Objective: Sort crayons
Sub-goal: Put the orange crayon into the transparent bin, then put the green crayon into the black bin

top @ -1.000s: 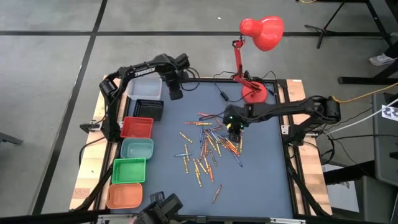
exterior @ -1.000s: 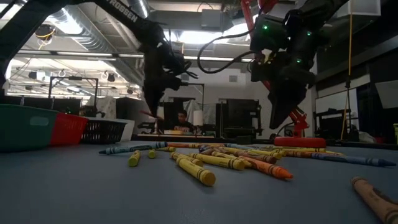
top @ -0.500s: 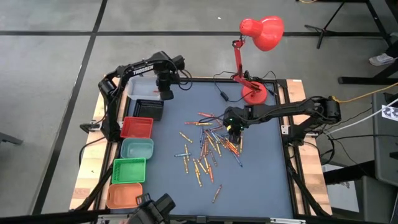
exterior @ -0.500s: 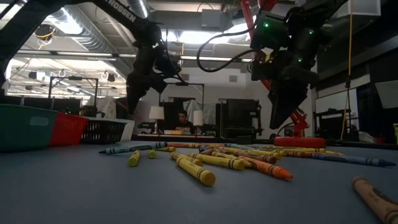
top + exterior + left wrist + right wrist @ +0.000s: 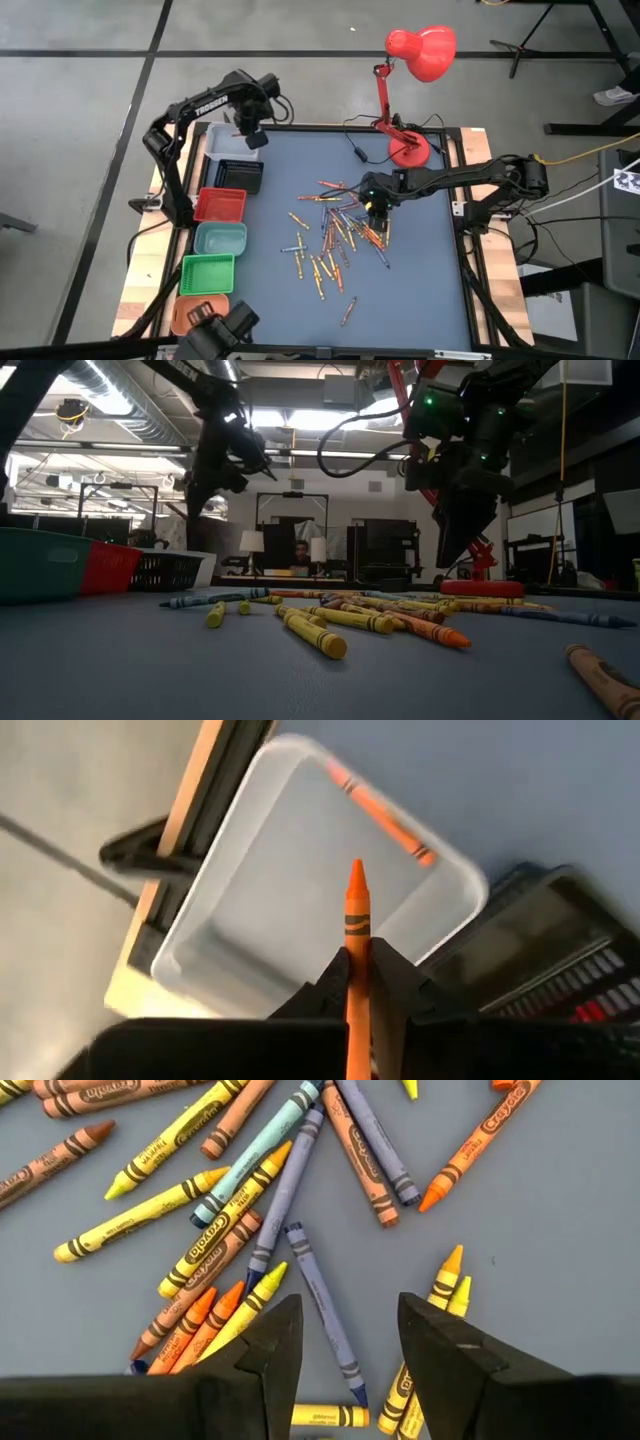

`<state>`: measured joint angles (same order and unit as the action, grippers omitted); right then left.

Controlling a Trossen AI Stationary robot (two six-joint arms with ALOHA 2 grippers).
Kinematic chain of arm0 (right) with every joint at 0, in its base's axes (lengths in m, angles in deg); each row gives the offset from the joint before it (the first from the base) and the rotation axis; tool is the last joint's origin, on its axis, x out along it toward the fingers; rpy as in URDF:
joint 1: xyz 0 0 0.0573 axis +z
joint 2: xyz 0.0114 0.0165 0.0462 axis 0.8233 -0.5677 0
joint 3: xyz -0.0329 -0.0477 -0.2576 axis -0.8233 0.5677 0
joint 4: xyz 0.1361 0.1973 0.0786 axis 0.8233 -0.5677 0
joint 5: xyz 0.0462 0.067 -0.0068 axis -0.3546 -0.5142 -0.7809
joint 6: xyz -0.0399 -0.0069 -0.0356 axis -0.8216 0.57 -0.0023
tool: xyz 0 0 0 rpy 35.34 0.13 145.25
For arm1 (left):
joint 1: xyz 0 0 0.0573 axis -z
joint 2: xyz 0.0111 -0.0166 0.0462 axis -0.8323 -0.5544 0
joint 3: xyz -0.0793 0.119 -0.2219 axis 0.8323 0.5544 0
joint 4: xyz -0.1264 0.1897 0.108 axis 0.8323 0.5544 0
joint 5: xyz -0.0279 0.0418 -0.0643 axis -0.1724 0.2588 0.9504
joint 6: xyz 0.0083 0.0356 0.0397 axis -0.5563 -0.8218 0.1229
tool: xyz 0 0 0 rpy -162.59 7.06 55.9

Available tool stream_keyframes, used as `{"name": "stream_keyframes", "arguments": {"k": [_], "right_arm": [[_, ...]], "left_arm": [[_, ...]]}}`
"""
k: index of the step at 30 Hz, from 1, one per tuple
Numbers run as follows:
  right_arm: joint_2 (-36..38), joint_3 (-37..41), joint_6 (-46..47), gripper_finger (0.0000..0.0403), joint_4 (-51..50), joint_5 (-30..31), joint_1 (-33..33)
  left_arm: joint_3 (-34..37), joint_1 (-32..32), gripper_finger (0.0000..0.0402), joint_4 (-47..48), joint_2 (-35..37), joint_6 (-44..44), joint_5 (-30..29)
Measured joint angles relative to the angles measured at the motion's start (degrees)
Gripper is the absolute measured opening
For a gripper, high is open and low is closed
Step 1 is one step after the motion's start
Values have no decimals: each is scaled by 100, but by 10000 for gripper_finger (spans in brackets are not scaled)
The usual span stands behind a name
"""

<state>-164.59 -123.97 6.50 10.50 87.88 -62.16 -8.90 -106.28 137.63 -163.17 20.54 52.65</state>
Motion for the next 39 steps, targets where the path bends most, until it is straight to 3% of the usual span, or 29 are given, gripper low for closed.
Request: {"name": "stream_keyframes", "arguments": {"k": [5, 9, 16, 25, 31, 39], "right_arm": [[50, 0, 65, 165, -305, 93, 0], [98, 0, 76, 165, -658, 723, -2], [98, 115, 103, 165, -977, 1186, -4], [96, 591, 85, 165, -492, 1567, -4], [96, 873, 85, 166, 71, 1570, -4], [109, 1053, 106, 166, 352, 1486, 2]], "left_arm": [[353, -212, 2, -95, -4, -32, -295], [698, -349, 7, -178, -5, -13, -327], [1173, -409, 57, -683, -7, -8, -333], [1327, -404, 74, -1299, -7, 1, -105], [1327, -398, 75, -1540, -7, 6, 305], [1327, -398, 75, -1540, -7, 14, 329]]}}
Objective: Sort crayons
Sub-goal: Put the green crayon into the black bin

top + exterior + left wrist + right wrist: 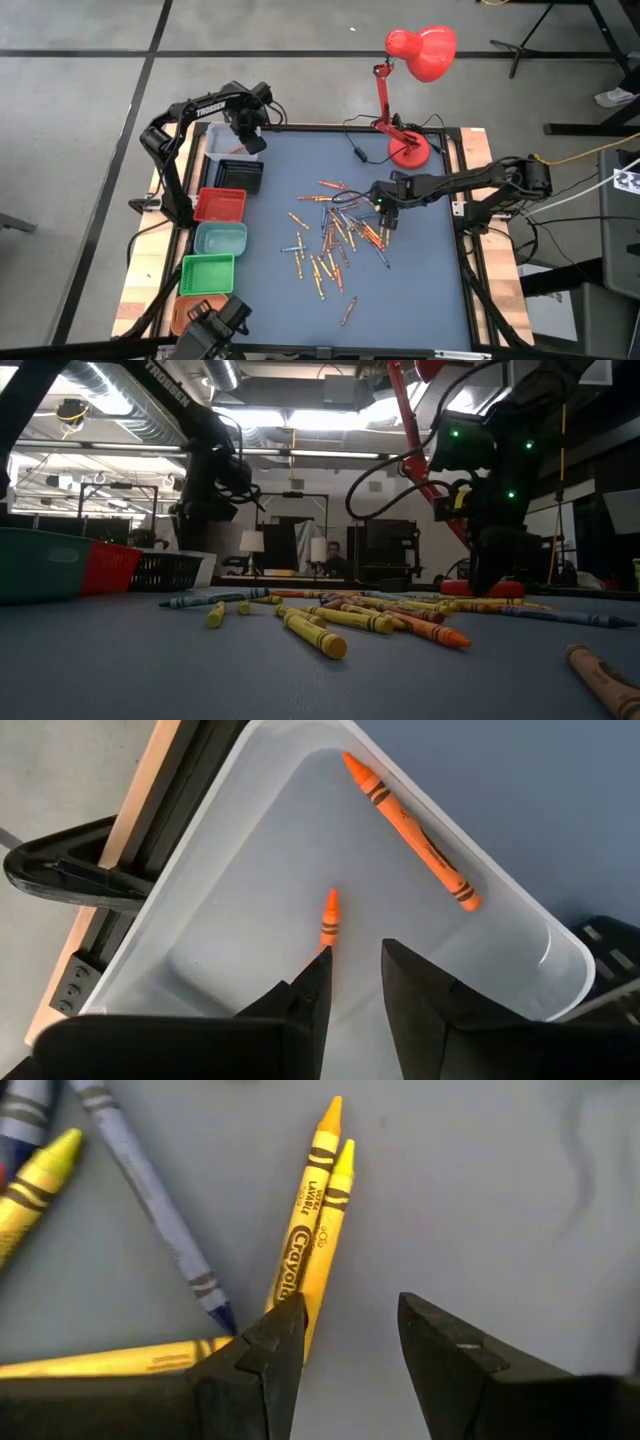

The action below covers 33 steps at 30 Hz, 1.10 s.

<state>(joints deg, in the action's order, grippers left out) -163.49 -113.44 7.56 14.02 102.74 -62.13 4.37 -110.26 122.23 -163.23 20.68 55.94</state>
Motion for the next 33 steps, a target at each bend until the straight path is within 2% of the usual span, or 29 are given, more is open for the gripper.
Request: {"name": "stream_keyframes", "arguments": {"k": [5, 16, 21, 24, 33], "right_arm": [[-7, 117, 5, 166, 110, -196, -9], [-4, 171, 35, 166, 135, -168, -7], [-7, 171, 2, 159, 132, -259, -7], [-7, 173, 1, 133, 132, -350, -7], [-11, 180, -17, 22, 180, -391, 0]], "left_arm": [[0, 1, 75, 0, 0, 0, 0], [-2, 175, 75, -53, 0, -11, 0], [-2, 316, 75, -393, 0, -17, -10], [-4, 382, 75, -451, 0, -52, -18], [-4, 473, 75, -481, 298, -173, 65]]}}
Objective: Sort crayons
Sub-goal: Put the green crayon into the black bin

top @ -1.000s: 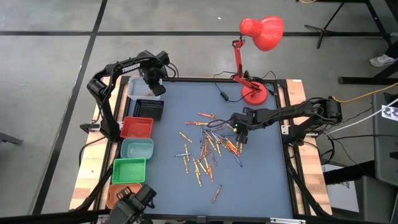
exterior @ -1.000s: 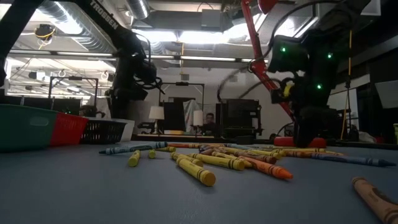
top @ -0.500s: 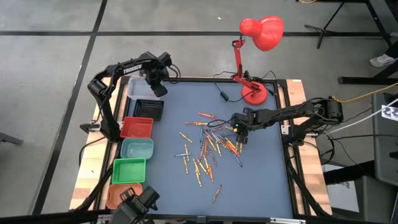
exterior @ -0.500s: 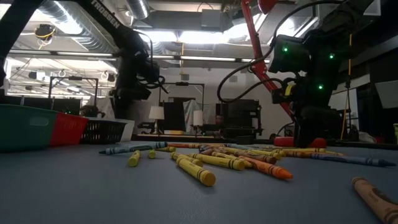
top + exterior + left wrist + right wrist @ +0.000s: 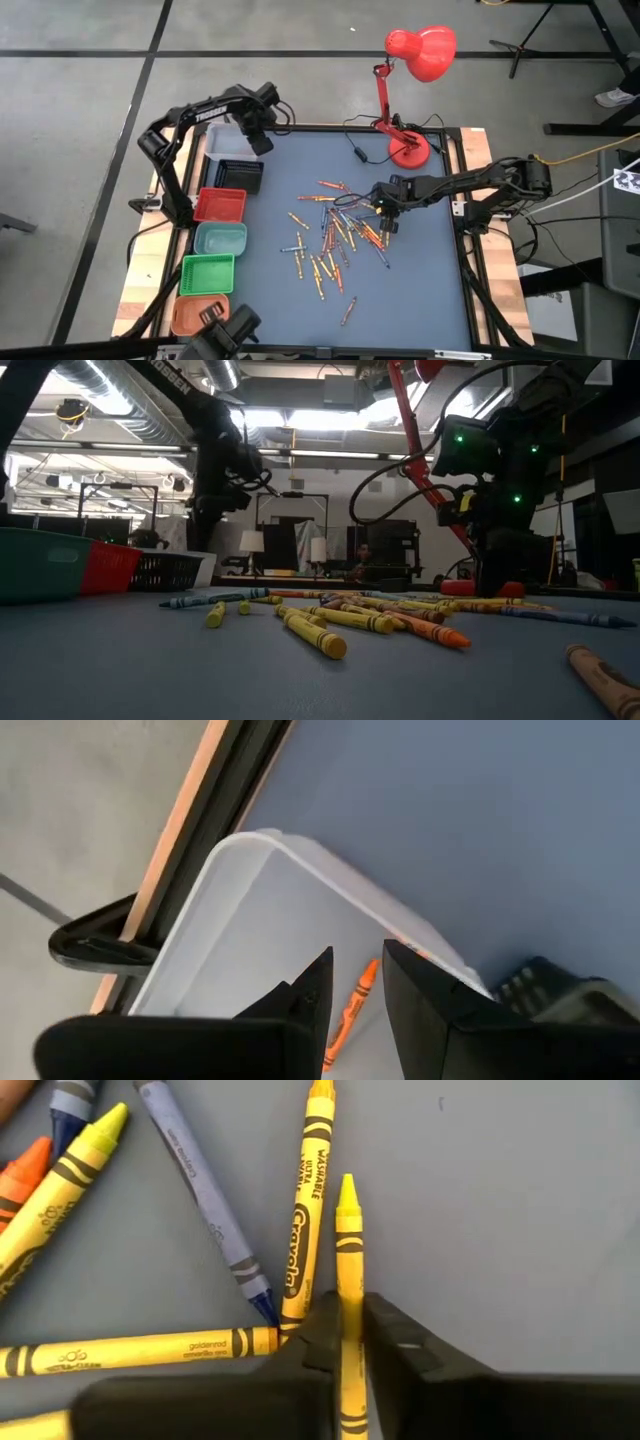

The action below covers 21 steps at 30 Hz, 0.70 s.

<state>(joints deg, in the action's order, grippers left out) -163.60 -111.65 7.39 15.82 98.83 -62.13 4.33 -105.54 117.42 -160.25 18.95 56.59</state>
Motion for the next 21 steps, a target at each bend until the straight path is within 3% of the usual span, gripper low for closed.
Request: {"name": "stream_keyframes", "arguments": {"k": [4, 14, 21], "right_arm": [[2, 7, -2, 8, 68, 41, 0], [-7, 11, -32, 31, 140, 50, -2], [-31, -75, -312, 15, 499, 92, -11]], "left_arm": [[0, 112, 75, -74, 166, 0, 395], [-4, 744, 75, -521, 187, -214, 1613], [-4, 1283, 75, -1077, 185, -229, 1828]]}}
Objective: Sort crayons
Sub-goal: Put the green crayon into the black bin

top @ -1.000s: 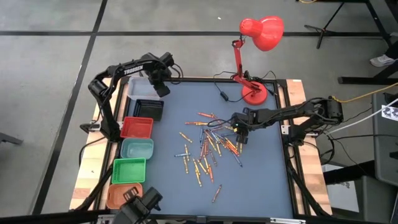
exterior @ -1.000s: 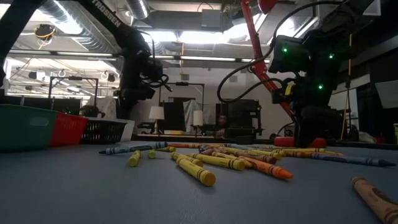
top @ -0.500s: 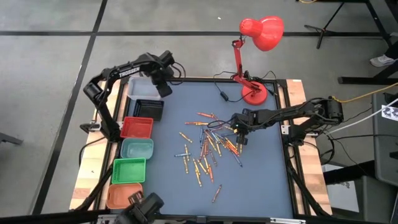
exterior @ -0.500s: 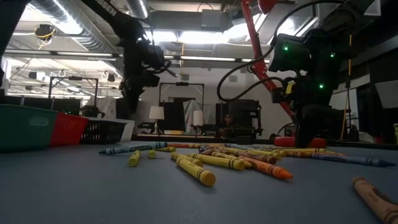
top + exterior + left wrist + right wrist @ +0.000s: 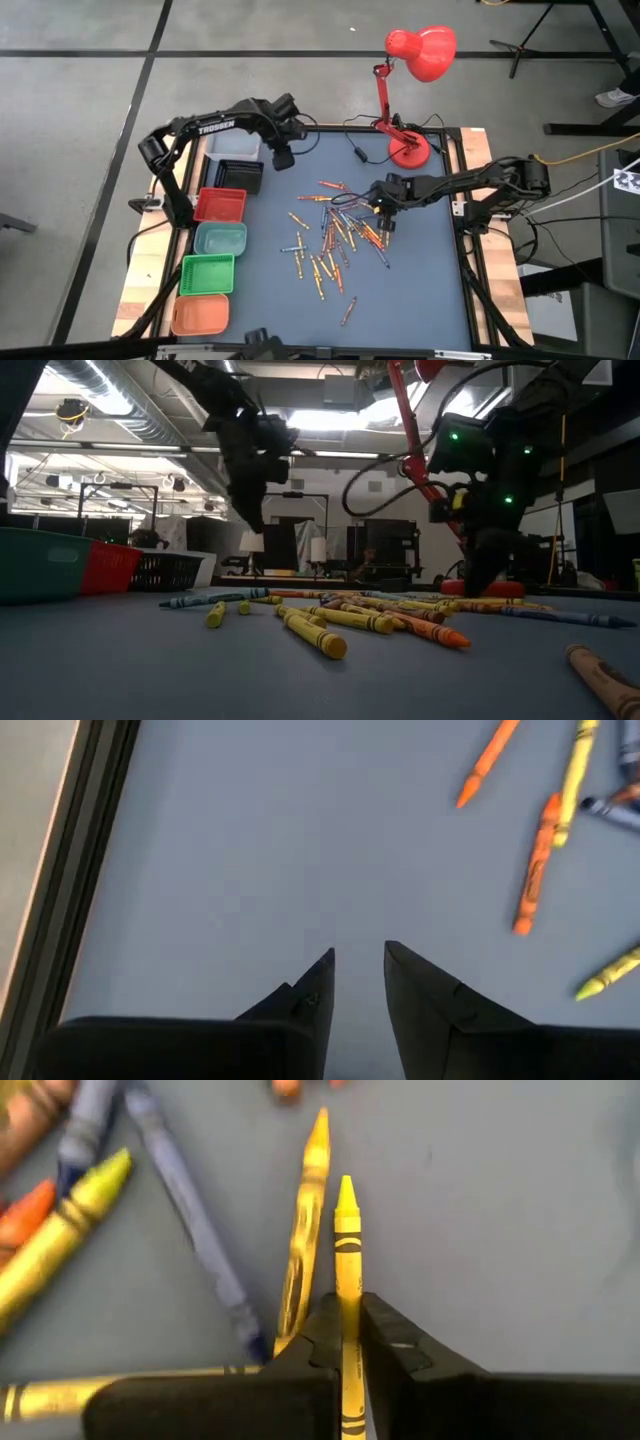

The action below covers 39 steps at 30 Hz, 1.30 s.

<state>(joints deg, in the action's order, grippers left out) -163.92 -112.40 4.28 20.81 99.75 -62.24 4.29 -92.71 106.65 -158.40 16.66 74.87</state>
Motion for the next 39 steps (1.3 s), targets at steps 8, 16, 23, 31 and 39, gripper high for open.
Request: {"name": "stream_keyframes", "arguments": {"k": [8, 16, 23, 31, 39], "right_arm": [[9, -439, -412, 19, 623, -1, 2], [12, -598, -623, 20, 2128, -3, 2], [14, -598, -894, 20, 3253, -7, 2], [20, -598, -899, 20, 3577, -7, 2], [20, -598, -899, 20, 3582, -11, 7]], "left_arm": [[0, 513, 75, -449, 0, -184, 4], [0, 999, 75, -769, 0, -800, 15], [0, 1357, 75, -1126, -2, -881, 13], [2, 1640, 75, -1541, -5, -875, 13], [4, 1872, 75, -1959, -7, -866, 7]]}}
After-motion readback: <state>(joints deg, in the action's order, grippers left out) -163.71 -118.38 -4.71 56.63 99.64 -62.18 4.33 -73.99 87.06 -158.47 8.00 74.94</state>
